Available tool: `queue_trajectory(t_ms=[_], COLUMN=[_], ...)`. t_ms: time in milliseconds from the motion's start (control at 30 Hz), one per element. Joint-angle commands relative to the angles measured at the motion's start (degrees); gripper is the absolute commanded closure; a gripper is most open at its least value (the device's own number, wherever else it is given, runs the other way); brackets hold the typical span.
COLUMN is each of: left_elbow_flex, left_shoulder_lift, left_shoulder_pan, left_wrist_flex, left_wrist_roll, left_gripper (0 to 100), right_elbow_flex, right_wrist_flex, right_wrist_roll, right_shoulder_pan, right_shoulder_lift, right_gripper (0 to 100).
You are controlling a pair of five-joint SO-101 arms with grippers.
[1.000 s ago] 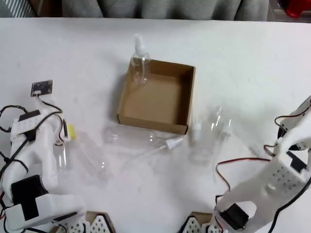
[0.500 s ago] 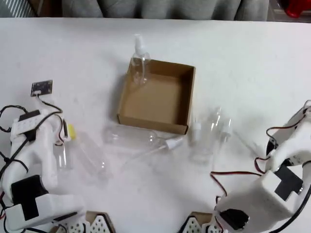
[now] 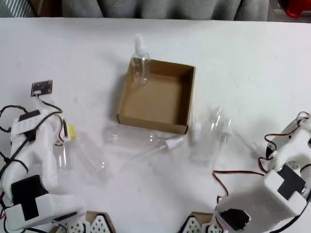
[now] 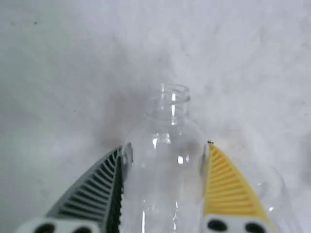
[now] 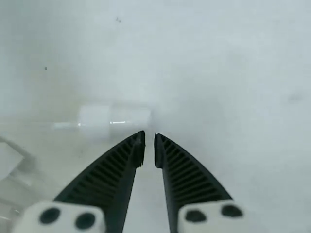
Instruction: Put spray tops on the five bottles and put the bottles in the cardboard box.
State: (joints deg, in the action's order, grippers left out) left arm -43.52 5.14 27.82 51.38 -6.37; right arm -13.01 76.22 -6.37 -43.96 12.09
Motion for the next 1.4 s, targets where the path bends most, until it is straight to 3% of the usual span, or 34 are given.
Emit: queue_trajectory(t_ms=[0,300,667,1033,1367], left_elbow_flex=[0.18,0.18,0.18,0.18,0.18], left_shoulder_lift=[3.47,3.47,3.38,3.38,3.38], left_shoulder_pan=[-0.66,-0.66,-0.66,-0.66,-0.57], left_wrist_flex=[-1.41,-1.41,-1.41,-1.41,-1.41], left_wrist_roll=[-0.70,-0.70,-0.70,-0.70,-0.70], left_gripper=[98,98,98,98,98], right_elbow_flex=[0.09,1.32,0.18,-6.77,-5.89], right_wrist_flex=[-2.77,0.75,7.34,-5.41,-10.59], right_wrist_roll=[0.70,3.34,3.87,3.34,3.25], right_shoulder_pan=[-2.07,-2.33,-2.51,-2.33,-2.33], right_shoulder_lift=[0.04,1.10,-7.69,-7.78,-1.45], right_gripper=[98.2,98.2,98.2,98.2,98.2])
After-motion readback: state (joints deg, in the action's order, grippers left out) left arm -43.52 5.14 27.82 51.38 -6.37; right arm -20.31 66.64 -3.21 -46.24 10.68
